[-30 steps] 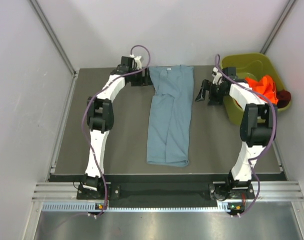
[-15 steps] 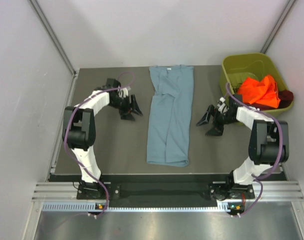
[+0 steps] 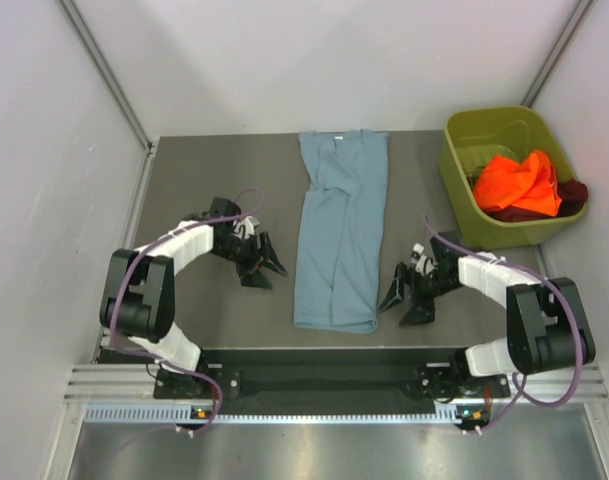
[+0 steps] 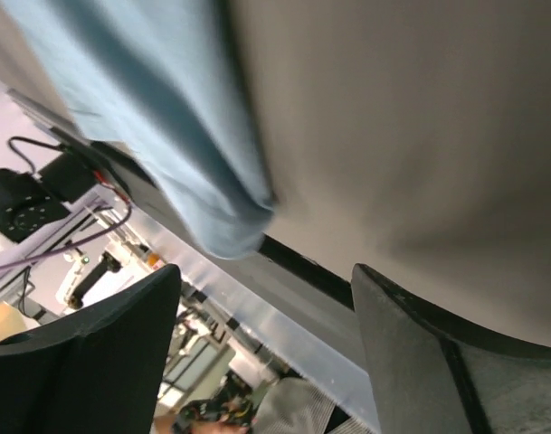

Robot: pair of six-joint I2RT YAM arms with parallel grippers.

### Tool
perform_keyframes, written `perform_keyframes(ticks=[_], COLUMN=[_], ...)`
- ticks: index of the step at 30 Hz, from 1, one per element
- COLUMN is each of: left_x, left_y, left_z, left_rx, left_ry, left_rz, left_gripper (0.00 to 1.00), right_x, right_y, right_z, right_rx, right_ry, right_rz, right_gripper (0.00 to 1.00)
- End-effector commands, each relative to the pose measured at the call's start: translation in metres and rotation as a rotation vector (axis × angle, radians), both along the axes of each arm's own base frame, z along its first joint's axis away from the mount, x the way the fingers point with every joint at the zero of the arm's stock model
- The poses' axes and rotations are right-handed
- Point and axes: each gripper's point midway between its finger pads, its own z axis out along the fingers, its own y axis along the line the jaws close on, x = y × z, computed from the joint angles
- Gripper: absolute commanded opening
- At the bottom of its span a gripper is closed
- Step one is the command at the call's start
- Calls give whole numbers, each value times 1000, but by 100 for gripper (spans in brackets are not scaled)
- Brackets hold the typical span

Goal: Fold and stack the t-shirts
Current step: Fold the tshirt

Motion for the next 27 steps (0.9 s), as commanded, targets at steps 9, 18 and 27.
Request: perform_keyframes(ticks=[9, 18, 27], left_x=[-19, -20, -12], left_y=[-18, -24, -33], left_z=[0, -14, -13], left_rx=[-24, -28, -34], left_ry=[-46, 27, 48], left_rz=[-34, -31, -36], left_gripper=[65, 63, 62], right_x=[23, 31, 13], right_y=[6, 22, 31], right_z=[-24, -18, -25], right_rx=[-66, -36, -57], right_ry=[-1, -17, 32], right_rz=[-71, -47, 14], right_gripper=[66, 59, 51])
